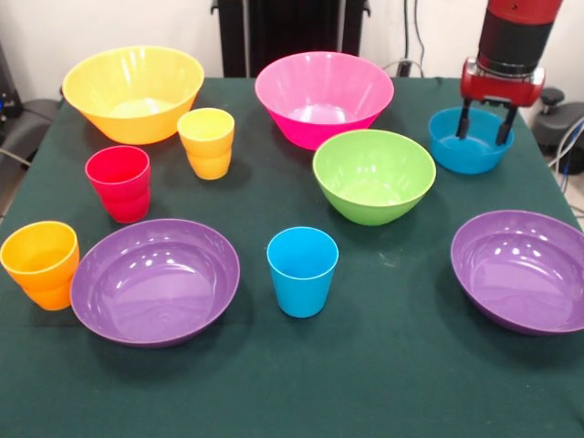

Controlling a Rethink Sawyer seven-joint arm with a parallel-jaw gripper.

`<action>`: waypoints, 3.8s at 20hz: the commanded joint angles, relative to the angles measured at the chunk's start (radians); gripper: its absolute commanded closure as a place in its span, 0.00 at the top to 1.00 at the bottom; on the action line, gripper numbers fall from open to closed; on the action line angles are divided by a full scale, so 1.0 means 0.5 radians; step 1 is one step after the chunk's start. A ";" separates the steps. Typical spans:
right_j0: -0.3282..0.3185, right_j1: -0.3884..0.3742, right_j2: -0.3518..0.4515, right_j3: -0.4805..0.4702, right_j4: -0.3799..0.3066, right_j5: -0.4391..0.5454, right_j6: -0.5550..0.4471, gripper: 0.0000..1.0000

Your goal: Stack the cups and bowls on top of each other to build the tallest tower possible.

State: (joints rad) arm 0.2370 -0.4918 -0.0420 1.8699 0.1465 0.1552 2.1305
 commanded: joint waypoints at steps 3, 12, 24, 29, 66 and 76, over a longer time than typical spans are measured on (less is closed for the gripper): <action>-0.085 -0.166 0.116 -0.109 0.082 0.417 0.224 1.00; -0.093 -0.196 0.134 -0.187 0.111 0.560 0.250 1.00; 0.124 0.079 0.083 -0.275 0.215 0.215 0.424 1.00; 0.166 0.177 0.038 -0.314 0.245 0.149 0.406 1.00; 0.038 0.203 0.133 -0.070 0.226 0.003 0.357 0.00; 0.046 0.215 0.130 -0.108 0.248 0.055 0.356 0.00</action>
State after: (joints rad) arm 0.2648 -0.4313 -0.0627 1.7967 0.2410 0.2041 2.1391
